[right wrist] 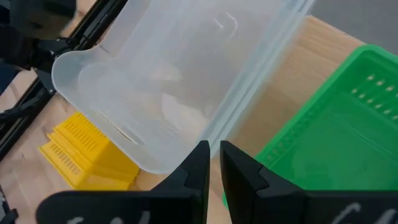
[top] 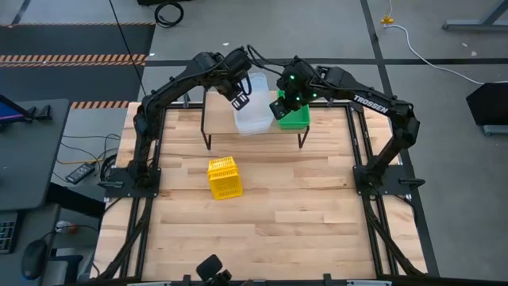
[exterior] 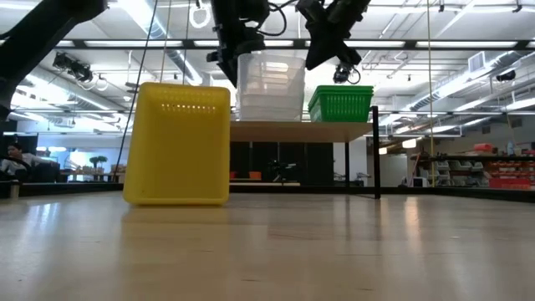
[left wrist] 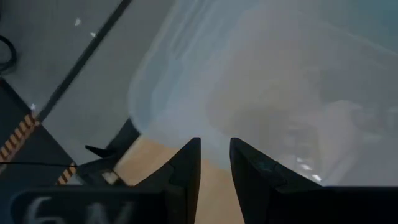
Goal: Stack baskets on shelf by color
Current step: Adjust the stacked transparent bins on the shelf
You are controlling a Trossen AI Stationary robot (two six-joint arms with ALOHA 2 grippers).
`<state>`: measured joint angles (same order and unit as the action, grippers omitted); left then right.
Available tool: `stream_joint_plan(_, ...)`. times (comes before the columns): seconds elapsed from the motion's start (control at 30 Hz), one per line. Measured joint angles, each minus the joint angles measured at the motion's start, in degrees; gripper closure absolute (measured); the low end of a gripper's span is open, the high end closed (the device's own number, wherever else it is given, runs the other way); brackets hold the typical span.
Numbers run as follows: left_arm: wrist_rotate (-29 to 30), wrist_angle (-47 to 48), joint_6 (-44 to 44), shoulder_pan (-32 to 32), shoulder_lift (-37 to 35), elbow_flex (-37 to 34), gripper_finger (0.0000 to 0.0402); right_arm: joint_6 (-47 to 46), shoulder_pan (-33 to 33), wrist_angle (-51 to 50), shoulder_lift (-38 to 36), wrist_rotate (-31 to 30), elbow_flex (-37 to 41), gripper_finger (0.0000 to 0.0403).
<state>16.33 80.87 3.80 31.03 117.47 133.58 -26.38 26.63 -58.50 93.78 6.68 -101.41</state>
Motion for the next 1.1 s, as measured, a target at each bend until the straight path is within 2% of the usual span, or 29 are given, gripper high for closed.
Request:
stream_joint_plan(0.33,-2.2,-2.1,-1.8,-0.4,2.1,-0.1,0.0308,-0.6,0.0,0.1,0.0,0.0,0.0,0.036)
stream_joint_plan(0.57,-3.4,-6.1,-3.3,-0.3,2.1,-0.1,0.0308,-1.1,0.0,0.6,0.0,0.0,0.0,0.036)
stream_joint_plan(0.7,-4.2,-8.0,-5.3,-0.4,2.3,-0.1,0.0308,-1.1,-0.1,2.7,0.0,2.0,0.0,0.036)
stream_joint_plan(0.87,-4.5,-13.6,-6.0,-0.4,2.3,-0.1,0.0308,-2.4,-0.6,4.2,0.0,2.4,0.0,0.036)
stream_joint_plan(1.0,-8.3,-17.4,-6.0,-0.4,2.3,-0.1,0.0308,-2.4,-1.2,4.5,0.0,2.4,0.0,0.036)
stream_joint_plan(1.1,-8.8,-18.7,-6.7,-1.0,2.3,-0.1,0.0308,-2.4,-1.4,4.4,0.0,1.6,0.0,0.036)
